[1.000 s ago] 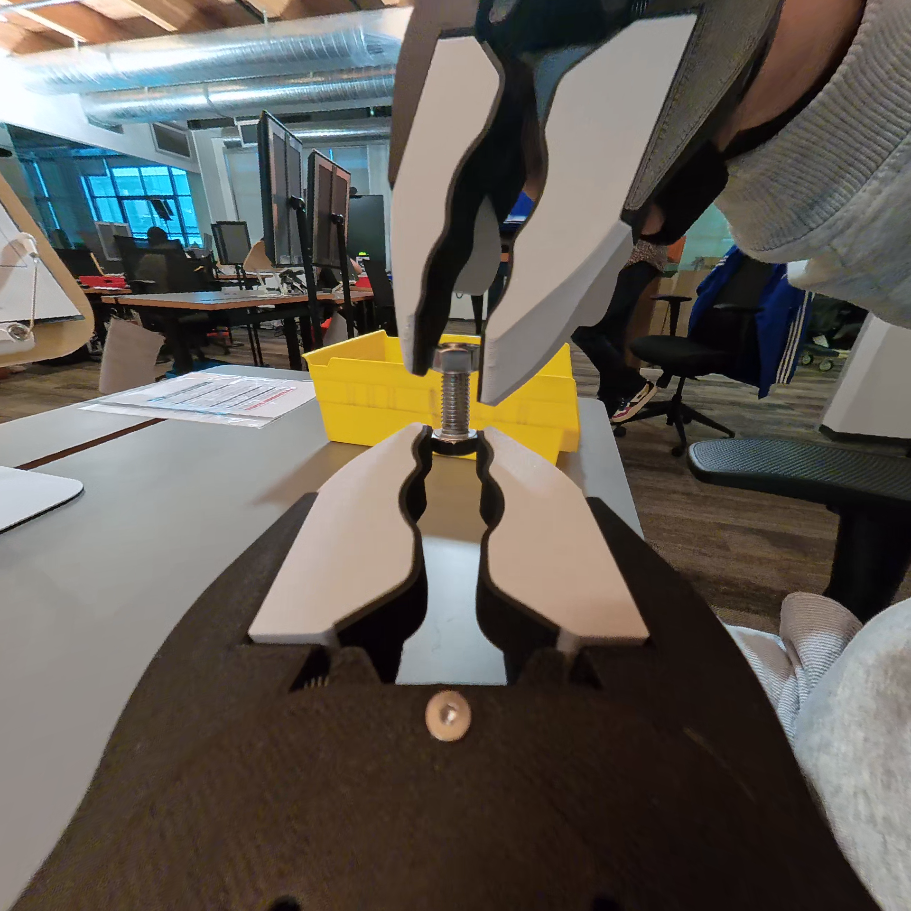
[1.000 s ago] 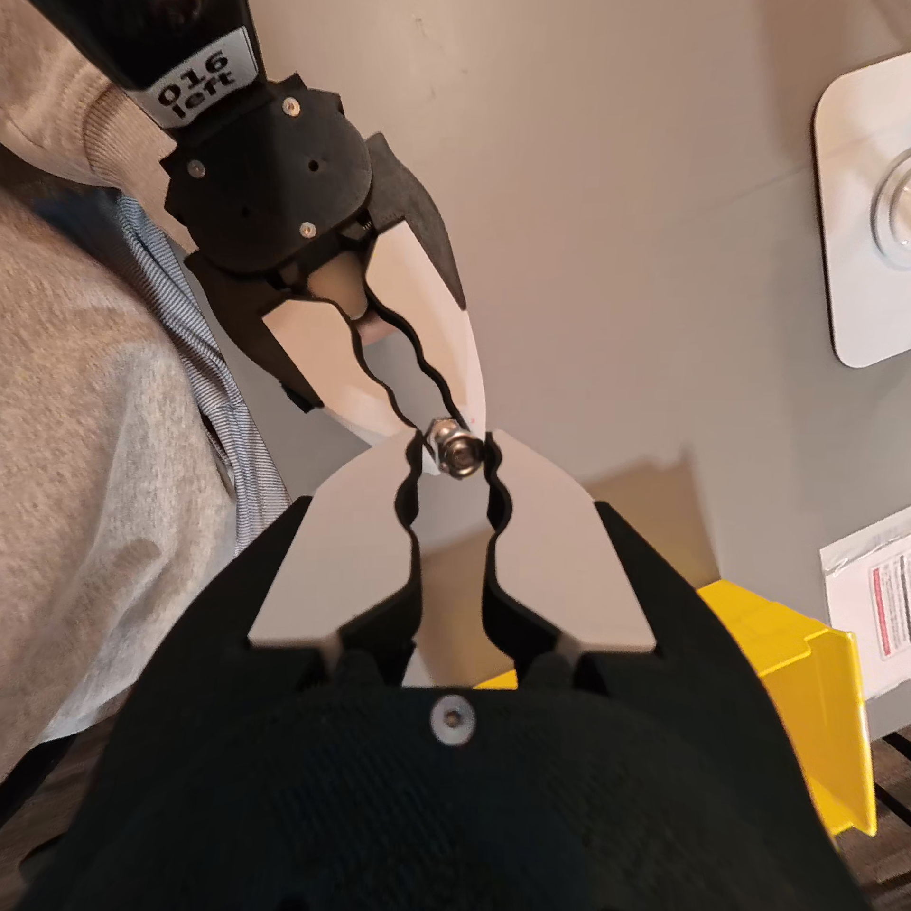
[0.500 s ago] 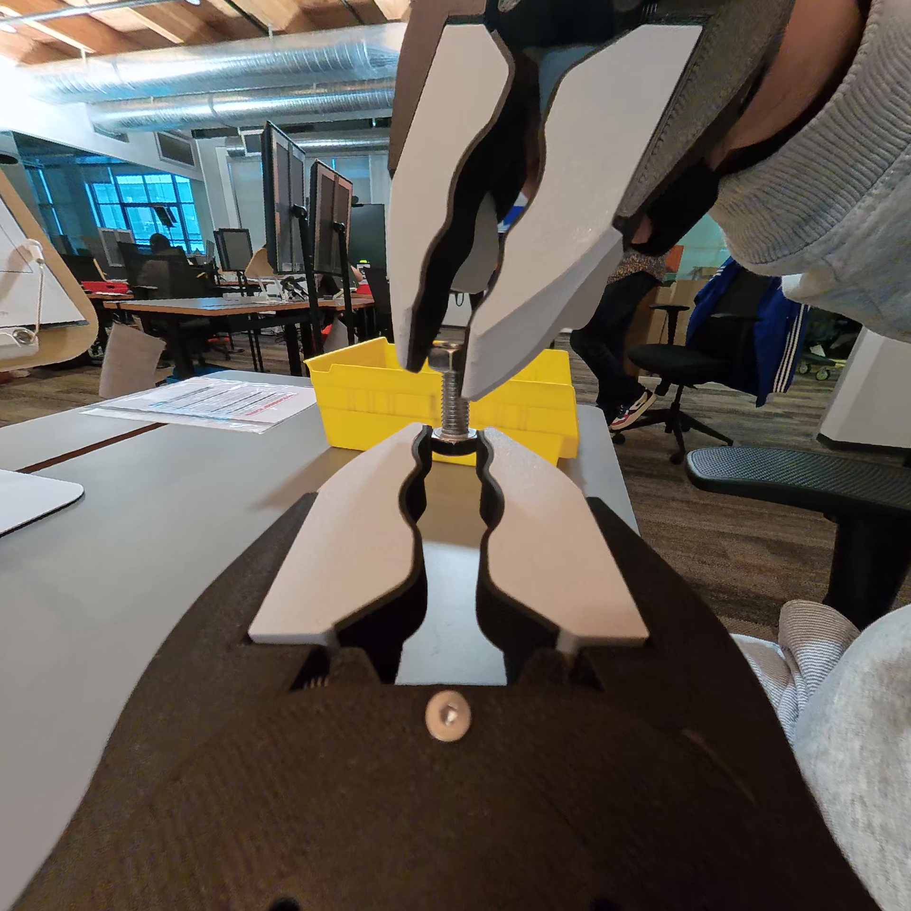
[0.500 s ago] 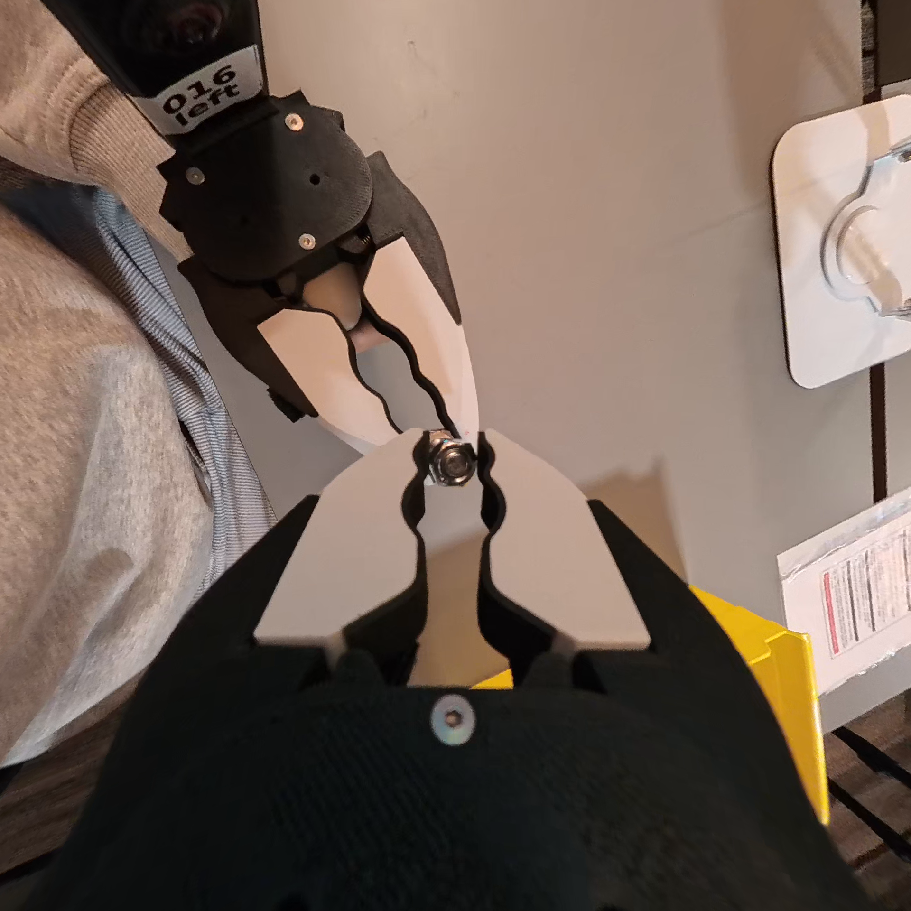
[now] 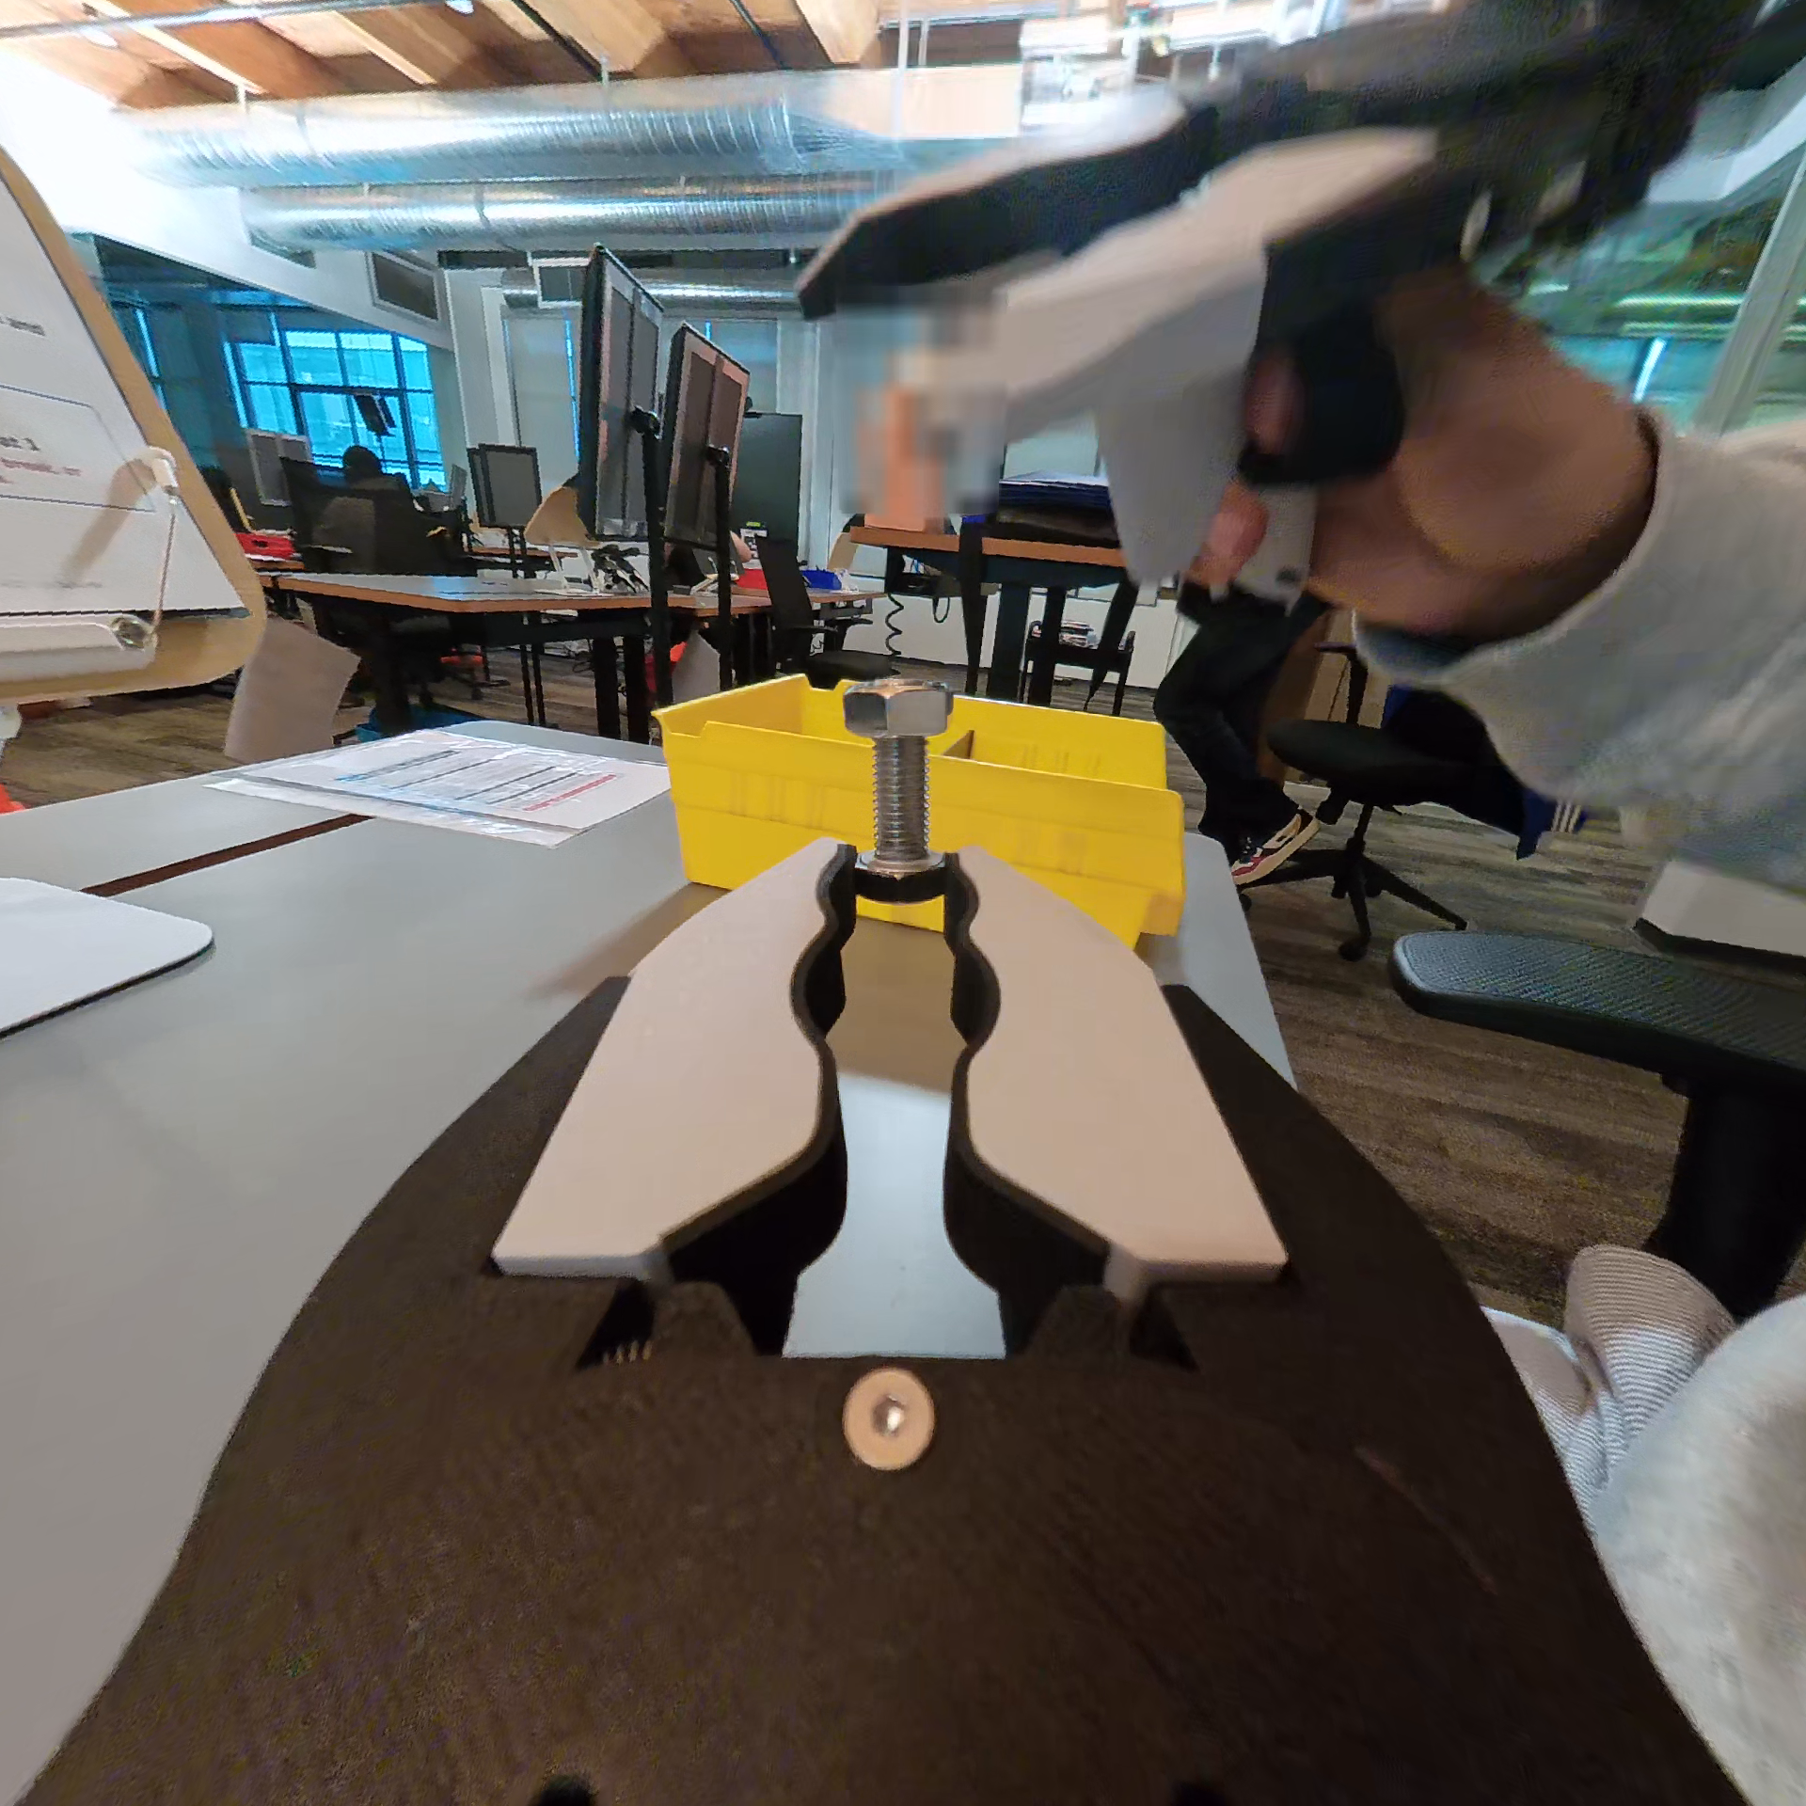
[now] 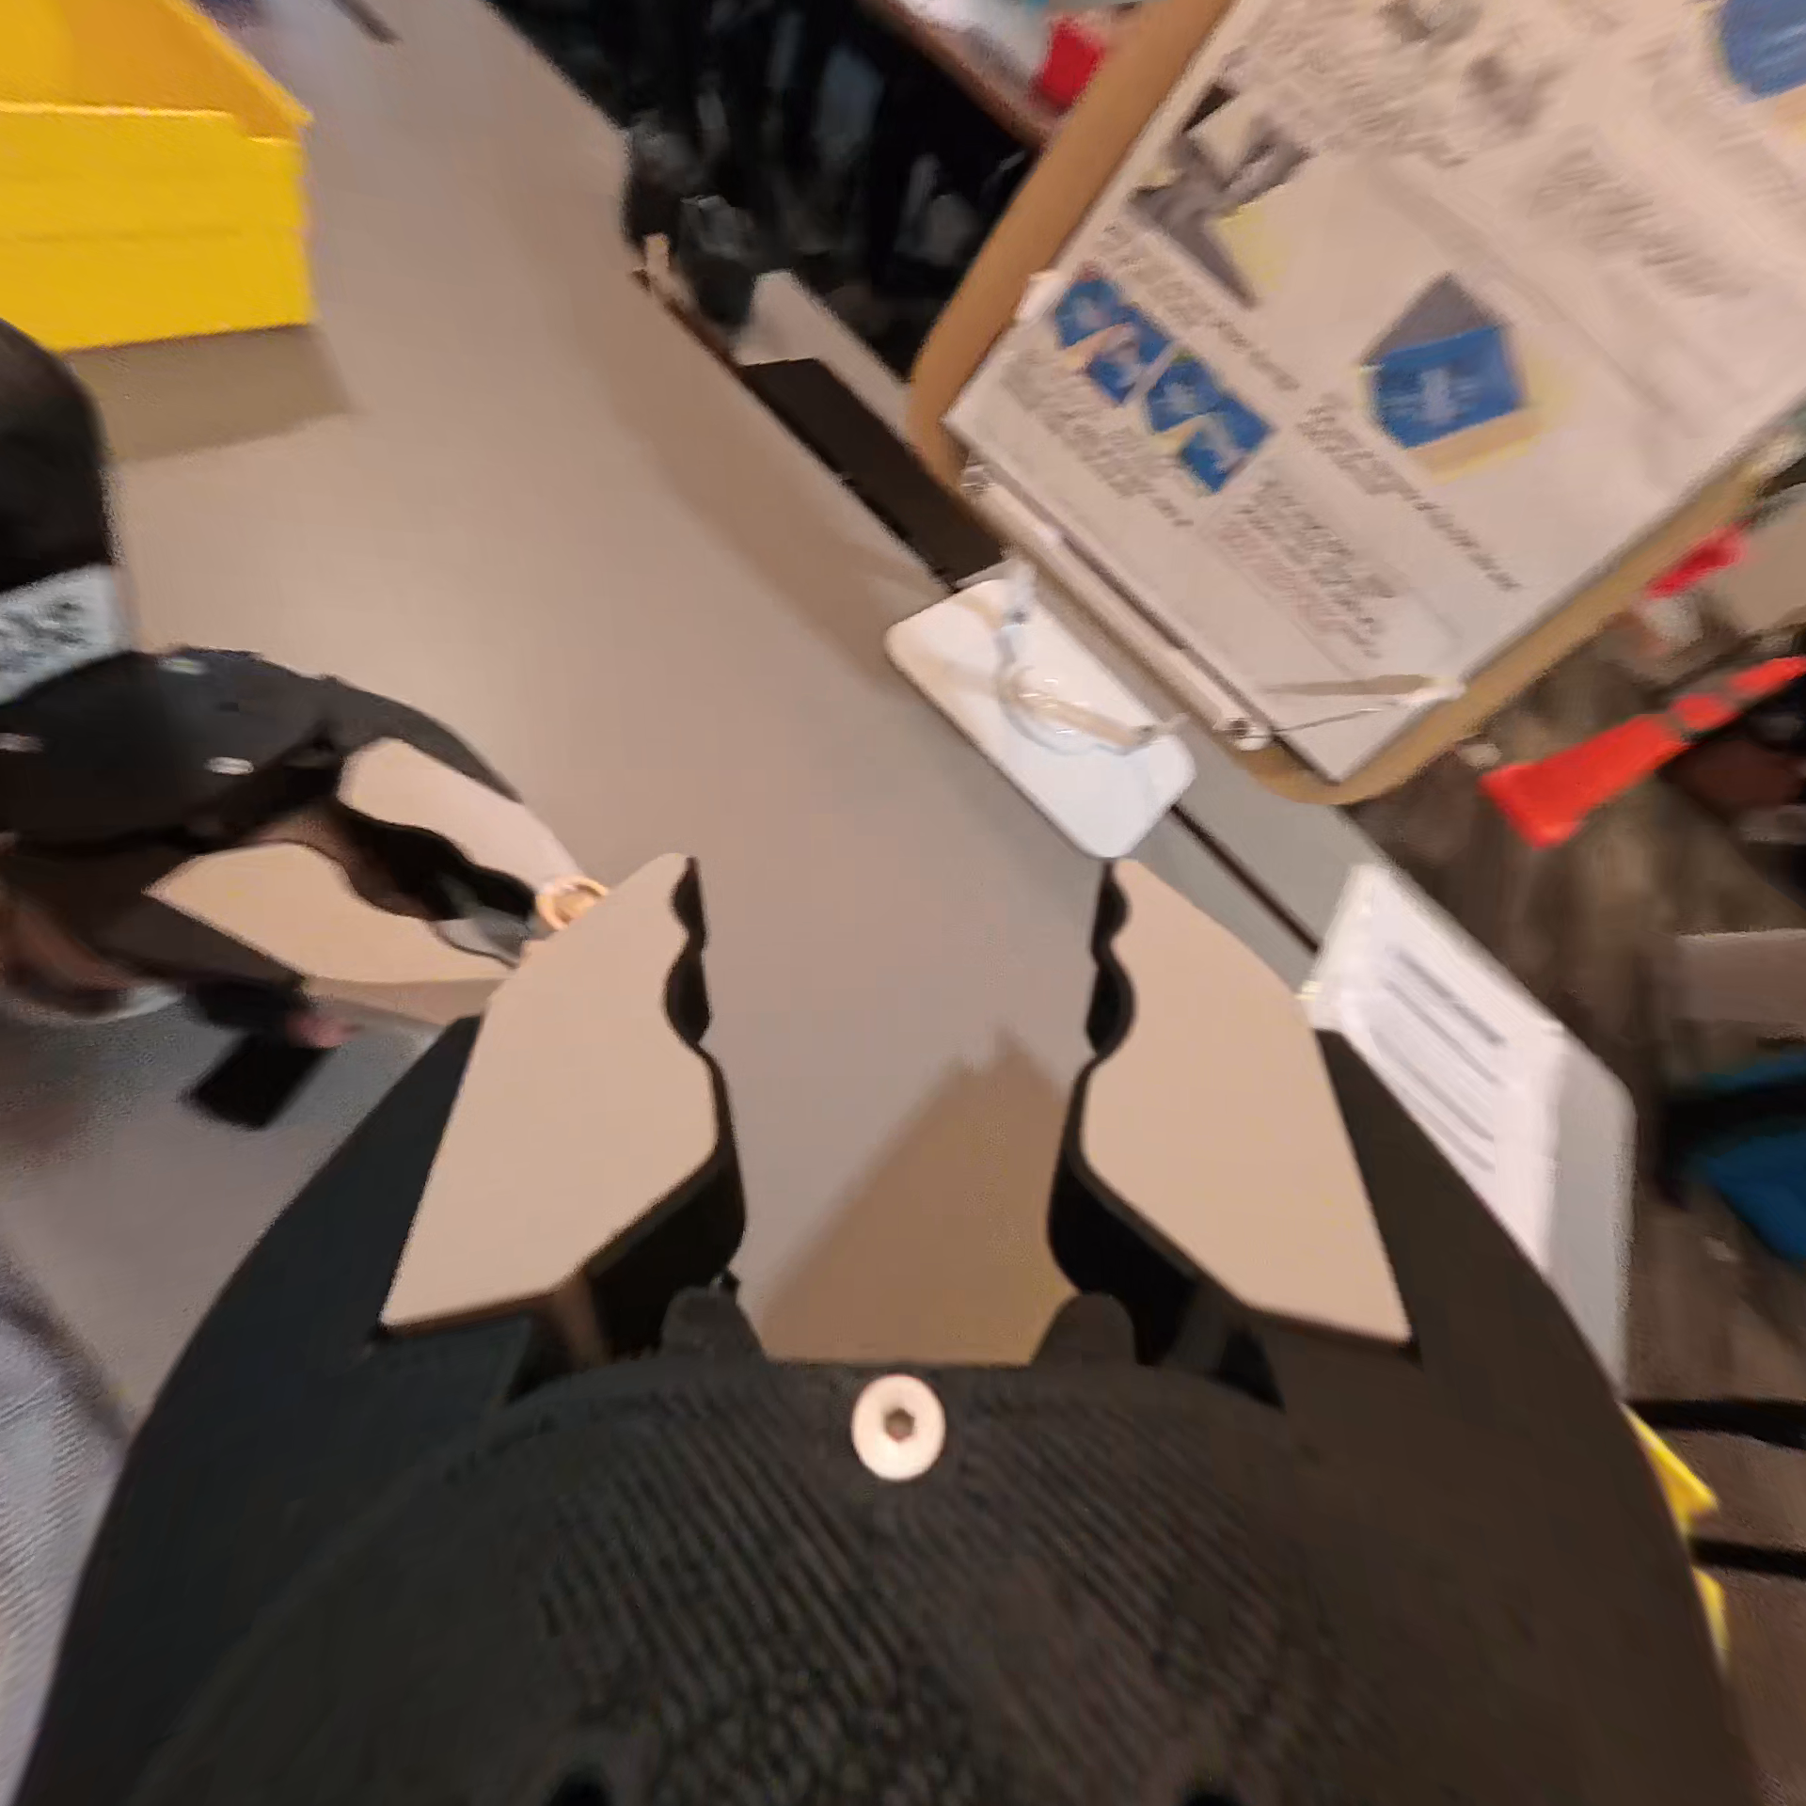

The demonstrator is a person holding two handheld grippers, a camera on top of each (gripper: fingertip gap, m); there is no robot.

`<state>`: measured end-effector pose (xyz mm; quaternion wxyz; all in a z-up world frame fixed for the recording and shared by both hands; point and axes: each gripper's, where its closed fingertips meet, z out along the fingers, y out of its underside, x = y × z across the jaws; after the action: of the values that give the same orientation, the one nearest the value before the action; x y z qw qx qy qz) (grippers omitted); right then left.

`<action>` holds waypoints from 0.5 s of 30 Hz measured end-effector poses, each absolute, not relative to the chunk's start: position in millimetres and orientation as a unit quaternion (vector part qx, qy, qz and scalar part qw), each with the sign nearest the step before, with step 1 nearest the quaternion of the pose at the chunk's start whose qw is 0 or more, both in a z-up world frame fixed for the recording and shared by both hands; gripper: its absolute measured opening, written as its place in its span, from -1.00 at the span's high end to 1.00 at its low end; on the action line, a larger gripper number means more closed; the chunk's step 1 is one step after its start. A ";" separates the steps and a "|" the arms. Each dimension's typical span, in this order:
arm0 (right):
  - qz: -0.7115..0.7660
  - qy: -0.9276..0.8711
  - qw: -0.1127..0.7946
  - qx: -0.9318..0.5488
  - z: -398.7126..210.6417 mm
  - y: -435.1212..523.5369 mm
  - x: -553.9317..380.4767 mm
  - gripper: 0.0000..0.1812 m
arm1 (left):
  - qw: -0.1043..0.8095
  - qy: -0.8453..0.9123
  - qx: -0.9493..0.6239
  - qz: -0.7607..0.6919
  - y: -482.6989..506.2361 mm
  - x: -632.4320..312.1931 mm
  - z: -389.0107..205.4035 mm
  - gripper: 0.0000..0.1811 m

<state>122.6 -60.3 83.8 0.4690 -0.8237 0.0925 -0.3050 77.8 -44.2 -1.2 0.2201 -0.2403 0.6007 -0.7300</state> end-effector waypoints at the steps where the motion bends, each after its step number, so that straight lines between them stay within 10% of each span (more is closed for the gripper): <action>1: -0.340 0.090 0.483 -0.802 80.0 -65.1 125.9 0.07 | 0.222 0.600 -0.243 -0.729 -42.8 79.7 -1.9 0.81; 6: -0.371 0.061 0.585 -0.718 48.6 -63.1 105.3 0.40 | 0.213 0.589 -0.263 -0.734 -35.4 86.8 -1.4 0.81; 8: -0.349 0.009 0.655 -0.670 52.9 -55.4 76.8 1.00 | 0.204 0.585 -0.270 -0.737 -34.3 88.7 -2.4 0.81; 15: -0.303 -0.024 0.676 -0.672 48.1 -42.5 53.0 1.00 | 0.208 0.583 -0.276 -0.736 -30.1 93.6 -4.0 0.81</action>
<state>53.0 -42.5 48.1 0.6759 -0.6716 -0.0242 -0.3026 93.6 -30.1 -4.0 0.2077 -0.2755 0.5828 -0.7357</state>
